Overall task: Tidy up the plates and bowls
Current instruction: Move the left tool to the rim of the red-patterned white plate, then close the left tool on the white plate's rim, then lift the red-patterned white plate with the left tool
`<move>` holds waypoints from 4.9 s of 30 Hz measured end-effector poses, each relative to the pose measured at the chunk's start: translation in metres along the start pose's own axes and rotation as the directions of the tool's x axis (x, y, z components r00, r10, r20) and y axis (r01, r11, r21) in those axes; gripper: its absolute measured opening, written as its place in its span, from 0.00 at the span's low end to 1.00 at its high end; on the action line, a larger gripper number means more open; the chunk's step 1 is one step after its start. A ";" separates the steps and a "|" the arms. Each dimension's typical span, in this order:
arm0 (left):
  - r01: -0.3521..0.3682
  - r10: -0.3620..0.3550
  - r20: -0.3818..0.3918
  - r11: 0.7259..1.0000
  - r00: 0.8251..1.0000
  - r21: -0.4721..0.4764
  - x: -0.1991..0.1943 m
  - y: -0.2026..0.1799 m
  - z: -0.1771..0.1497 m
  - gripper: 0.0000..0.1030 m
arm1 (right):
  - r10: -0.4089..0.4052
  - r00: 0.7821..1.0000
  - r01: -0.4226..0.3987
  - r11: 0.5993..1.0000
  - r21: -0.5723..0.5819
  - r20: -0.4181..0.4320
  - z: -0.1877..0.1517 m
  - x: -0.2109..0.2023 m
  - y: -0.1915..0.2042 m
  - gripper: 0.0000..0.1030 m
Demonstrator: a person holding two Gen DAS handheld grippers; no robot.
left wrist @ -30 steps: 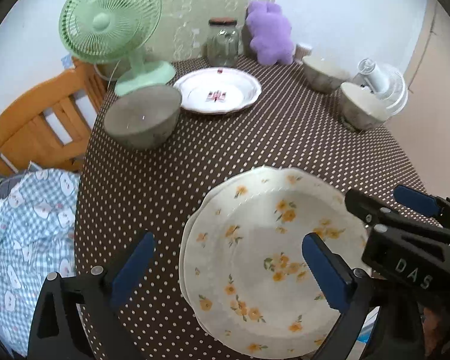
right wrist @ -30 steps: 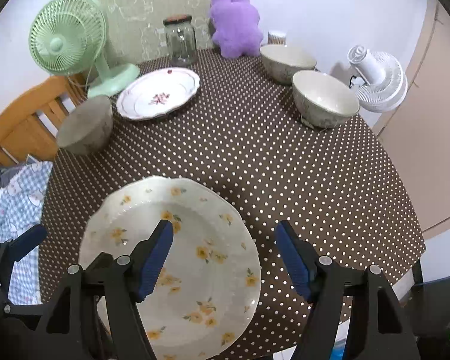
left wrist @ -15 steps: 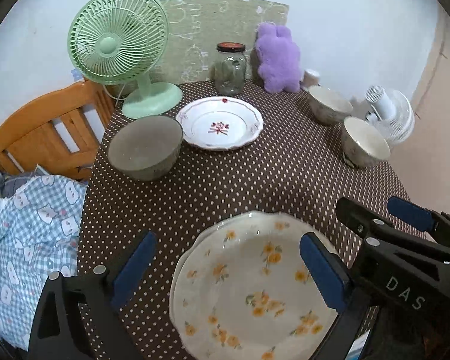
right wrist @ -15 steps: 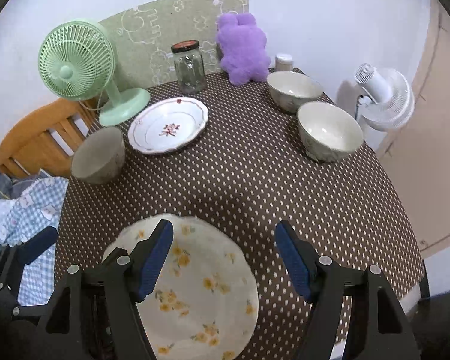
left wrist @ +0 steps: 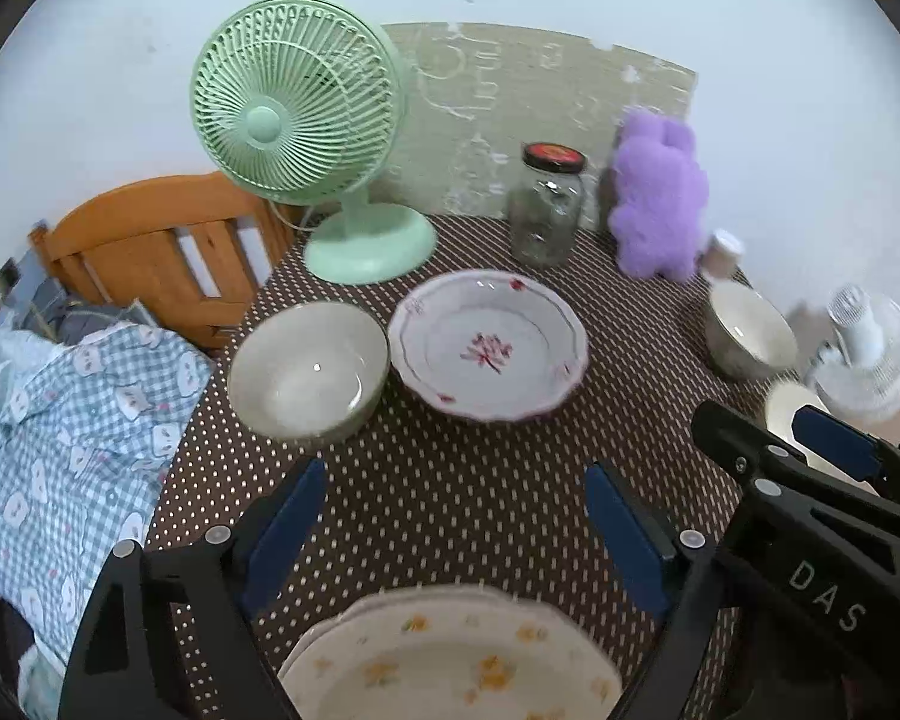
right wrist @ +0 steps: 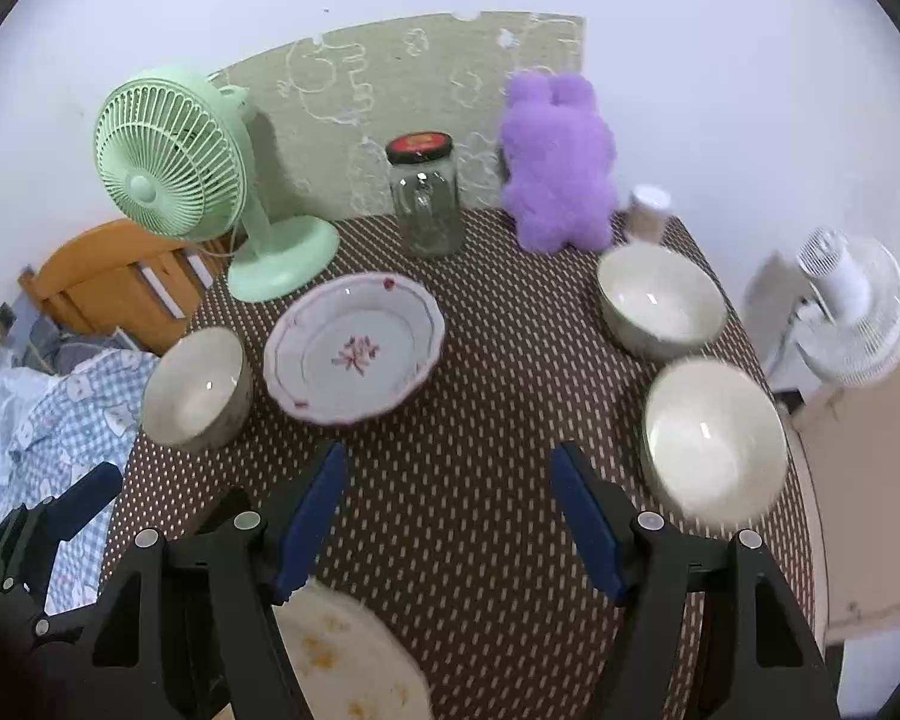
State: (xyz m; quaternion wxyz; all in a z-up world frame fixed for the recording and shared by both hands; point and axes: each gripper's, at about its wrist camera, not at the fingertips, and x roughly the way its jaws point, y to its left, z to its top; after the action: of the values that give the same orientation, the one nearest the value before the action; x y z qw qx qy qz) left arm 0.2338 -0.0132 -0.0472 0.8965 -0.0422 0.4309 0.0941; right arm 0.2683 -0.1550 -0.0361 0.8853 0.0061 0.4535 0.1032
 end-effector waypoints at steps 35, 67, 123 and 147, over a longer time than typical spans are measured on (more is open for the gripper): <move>-0.145 0.124 -0.158 0.982 0.980 -0.124 0.160 -0.007 0.030 0.71 | 0.093 0.979 -0.091 0.996 0.020 -0.183 0.057 0.211 0.010 0.43; -0.121 0.125 -0.258 0.992 0.958 0.031 0.114 -0.059 -0.022 0.72 | 0.103 0.954 -0.085 0.993 0.076 -0.283 -0.010 0.139 -0.040 0.25; -0.013 0.007 -0.213 1.000 0.977 -0.025 0.128 -0.051 -0.002 0.76 | 0.006 0.976 -0.004 1.000 0.008 -0.217 0.015 0.165 -0.031 0.58; 0.085 -0.080 -0.178 0.996 0.981 0.024 0.014 0.001 -0.043 0.74 | -0.054 0.986 0.060 0.998 0.033 -0.156 -0.040 0.031 0.017 0.58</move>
State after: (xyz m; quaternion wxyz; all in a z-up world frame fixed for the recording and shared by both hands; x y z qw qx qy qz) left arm 0.2090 -0.0170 -0.0850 0.8584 -0.0538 0.5081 0.0458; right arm 0.2502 -0.1355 -0.0827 0.8496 0.0017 0.5229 0.0697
